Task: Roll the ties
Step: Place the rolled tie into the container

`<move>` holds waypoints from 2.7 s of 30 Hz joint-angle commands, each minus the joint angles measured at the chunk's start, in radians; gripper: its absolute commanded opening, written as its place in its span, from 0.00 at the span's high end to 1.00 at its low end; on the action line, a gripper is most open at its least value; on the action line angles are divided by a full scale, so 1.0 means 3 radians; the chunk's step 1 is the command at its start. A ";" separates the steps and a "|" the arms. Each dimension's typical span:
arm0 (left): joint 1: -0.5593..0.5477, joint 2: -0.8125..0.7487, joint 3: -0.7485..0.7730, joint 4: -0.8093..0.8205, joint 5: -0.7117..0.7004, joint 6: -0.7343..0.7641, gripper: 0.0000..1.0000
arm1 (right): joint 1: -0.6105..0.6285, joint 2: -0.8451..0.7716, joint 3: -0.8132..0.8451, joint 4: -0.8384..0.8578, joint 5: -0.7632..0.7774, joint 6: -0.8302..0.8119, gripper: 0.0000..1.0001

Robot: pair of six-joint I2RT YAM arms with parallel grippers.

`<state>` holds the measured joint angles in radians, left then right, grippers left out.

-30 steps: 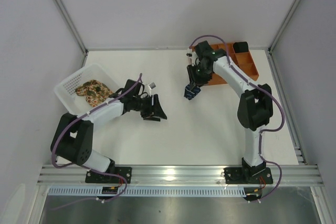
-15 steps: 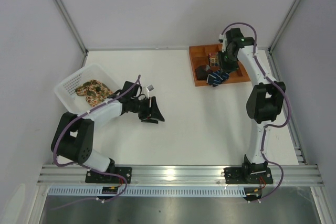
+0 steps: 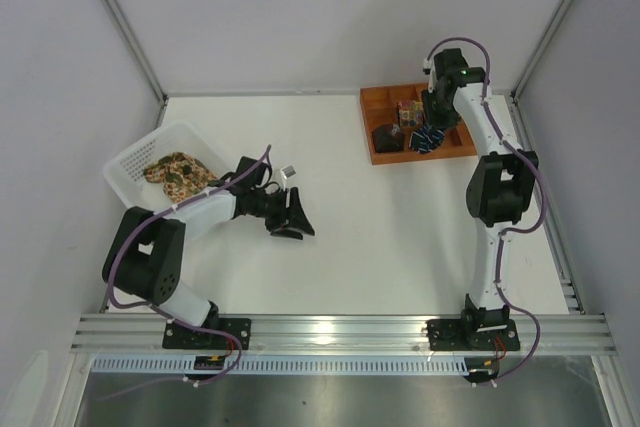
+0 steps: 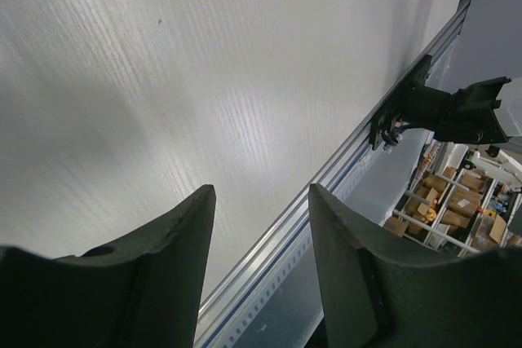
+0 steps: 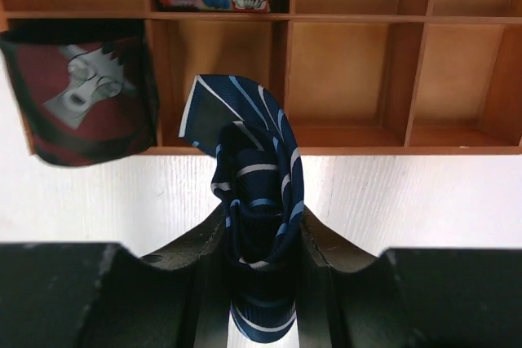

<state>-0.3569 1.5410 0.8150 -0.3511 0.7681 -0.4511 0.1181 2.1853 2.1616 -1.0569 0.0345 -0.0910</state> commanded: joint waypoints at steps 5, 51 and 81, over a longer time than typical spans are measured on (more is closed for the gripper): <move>0.0034 0.0084 -0.0022 0.0122 0.0155 0.0072 0.45 | -0.0020 0.0258 0.0321 0.0066 0.0401 -0.0065 1.00; 0.0116 0.0038 -0.0436 0.0291 0.0150 -0.0148 0.46 | 0.0179 0.1127 0.0551 0.0358 0.1741 -0.0029 1.00; 0.0172 -0.0023 -0.0523 0.0281 0.0145 -0.0209 0.46 | 0.0128 0.1148 0.0280 0.0711 0.1680 0.0094 0.64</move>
<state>-0.3153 1.5631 0.6567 -0.2935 0.7963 -0.5007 0.1638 2.5301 2.2654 -0.8799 0.6098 -0.0826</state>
